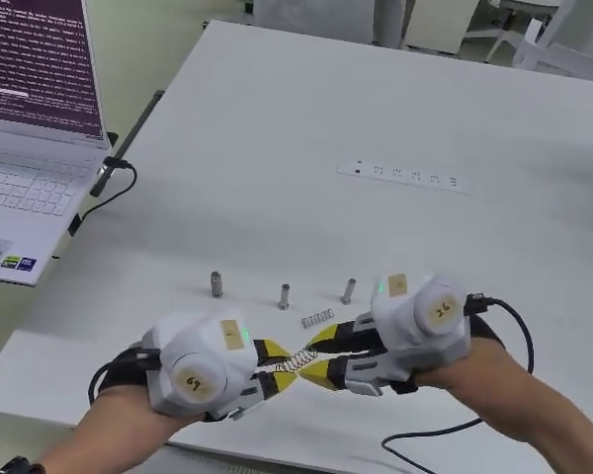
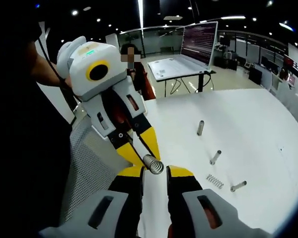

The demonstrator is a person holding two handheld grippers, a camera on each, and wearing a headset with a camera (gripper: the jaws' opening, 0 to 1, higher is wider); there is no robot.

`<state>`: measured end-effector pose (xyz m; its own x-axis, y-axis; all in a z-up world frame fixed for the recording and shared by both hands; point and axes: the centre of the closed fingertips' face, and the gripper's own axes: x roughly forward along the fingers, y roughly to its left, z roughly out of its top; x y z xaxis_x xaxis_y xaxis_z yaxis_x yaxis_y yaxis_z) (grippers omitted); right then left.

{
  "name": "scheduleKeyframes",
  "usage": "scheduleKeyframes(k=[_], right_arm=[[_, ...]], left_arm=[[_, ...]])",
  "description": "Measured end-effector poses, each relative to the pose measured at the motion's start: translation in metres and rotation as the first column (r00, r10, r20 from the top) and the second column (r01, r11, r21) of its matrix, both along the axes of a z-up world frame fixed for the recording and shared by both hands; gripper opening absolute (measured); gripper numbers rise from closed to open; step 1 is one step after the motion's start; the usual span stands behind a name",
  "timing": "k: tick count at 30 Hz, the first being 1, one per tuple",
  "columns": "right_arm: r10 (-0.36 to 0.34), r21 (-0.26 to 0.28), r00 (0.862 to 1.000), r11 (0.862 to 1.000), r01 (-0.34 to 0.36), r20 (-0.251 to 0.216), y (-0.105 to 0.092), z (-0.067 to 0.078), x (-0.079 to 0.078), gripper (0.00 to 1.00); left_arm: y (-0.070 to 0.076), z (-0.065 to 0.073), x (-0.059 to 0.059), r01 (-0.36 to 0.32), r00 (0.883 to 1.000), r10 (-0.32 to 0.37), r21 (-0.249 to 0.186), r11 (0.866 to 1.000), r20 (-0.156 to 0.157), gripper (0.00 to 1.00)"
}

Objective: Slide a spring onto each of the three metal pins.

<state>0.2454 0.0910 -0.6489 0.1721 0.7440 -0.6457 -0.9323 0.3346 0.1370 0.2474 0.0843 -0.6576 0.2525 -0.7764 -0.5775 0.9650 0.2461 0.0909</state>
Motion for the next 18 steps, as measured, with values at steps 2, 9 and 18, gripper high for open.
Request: scheduleKeyframes(k=[2,9,18], right_arm=[[0.041,-0.018,0.999,0.999,-0.04,0.01,0.0012,-0.0007,-0.0017,0.15],[0.132,-0.034,0.991,0.991,-0.131,0.03,0.0047,0.0039,-0.0051,0.12],[0.192,-0.061,0.981,0.98,-0.189,0.04,0.0045,0.006,-0.0074,0.1]], left_arm=[[-0.0011,0.0009,-0.0014,0.011,1.0,-0.011,0.001,1.0,0.003,0.02],[-0.0014,0.002,-0.0041,0.046,0.999,-0.046,0.014,0.999,0.018,0.02],[-0.0017,0.0047,-0.0046,0.066,0.998,-0.067,0.014,0.998,0.023,0.02]])
